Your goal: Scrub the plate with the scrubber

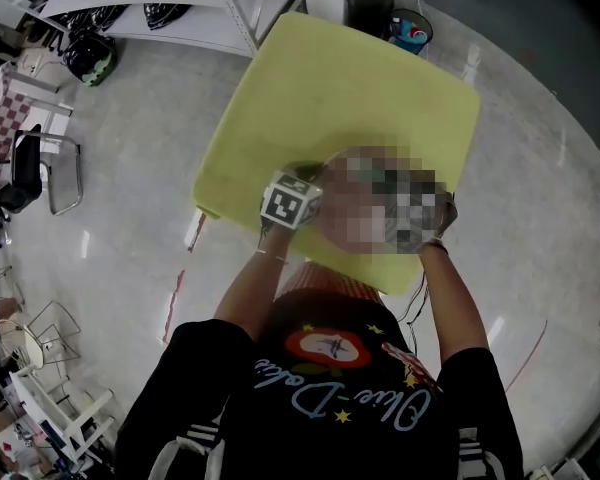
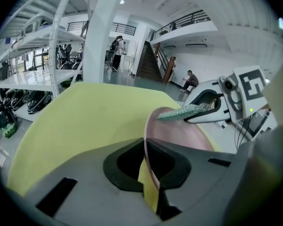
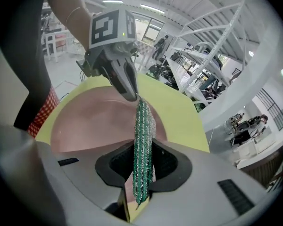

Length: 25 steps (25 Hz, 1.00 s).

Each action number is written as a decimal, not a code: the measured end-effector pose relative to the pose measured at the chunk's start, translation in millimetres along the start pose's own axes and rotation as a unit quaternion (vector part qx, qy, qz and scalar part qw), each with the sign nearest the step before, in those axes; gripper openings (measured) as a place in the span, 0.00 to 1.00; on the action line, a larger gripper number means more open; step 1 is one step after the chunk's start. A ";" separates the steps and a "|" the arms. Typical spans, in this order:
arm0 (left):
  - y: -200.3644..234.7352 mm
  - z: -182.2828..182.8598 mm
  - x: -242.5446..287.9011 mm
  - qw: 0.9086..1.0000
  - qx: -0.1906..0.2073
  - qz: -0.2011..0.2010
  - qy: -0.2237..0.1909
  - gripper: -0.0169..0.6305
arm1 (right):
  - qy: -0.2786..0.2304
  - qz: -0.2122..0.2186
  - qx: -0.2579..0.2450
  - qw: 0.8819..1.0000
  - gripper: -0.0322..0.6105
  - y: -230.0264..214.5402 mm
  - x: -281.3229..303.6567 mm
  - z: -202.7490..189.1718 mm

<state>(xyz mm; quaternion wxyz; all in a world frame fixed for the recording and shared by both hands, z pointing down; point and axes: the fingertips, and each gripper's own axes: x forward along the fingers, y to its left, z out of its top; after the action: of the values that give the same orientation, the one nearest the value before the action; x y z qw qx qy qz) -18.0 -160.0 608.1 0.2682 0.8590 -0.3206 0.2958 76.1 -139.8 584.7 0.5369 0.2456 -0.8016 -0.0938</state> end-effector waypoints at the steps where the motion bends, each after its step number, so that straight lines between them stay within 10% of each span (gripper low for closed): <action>1: -0.3 0.0 -0.2 1.000 0.002 -0.001 0.000 0.04 | 0.001 -0.001 -0.007 1.000 0.15 -0.6 1.6 -0.4; 25: -2.0 1.5 -3.1 1.000 0.013 0.011 -0.010 0.04 | -0.001 0.038 -0.006 0.999 0.15 47.2 14.4 -6.5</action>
<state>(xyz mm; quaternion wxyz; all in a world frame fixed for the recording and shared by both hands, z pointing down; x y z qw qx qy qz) -18.0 -158.4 604.4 0.2504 0.8619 -0.3281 0.2946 63.9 -105.5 618.6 0.5407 0.2114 -0.8105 -0.0778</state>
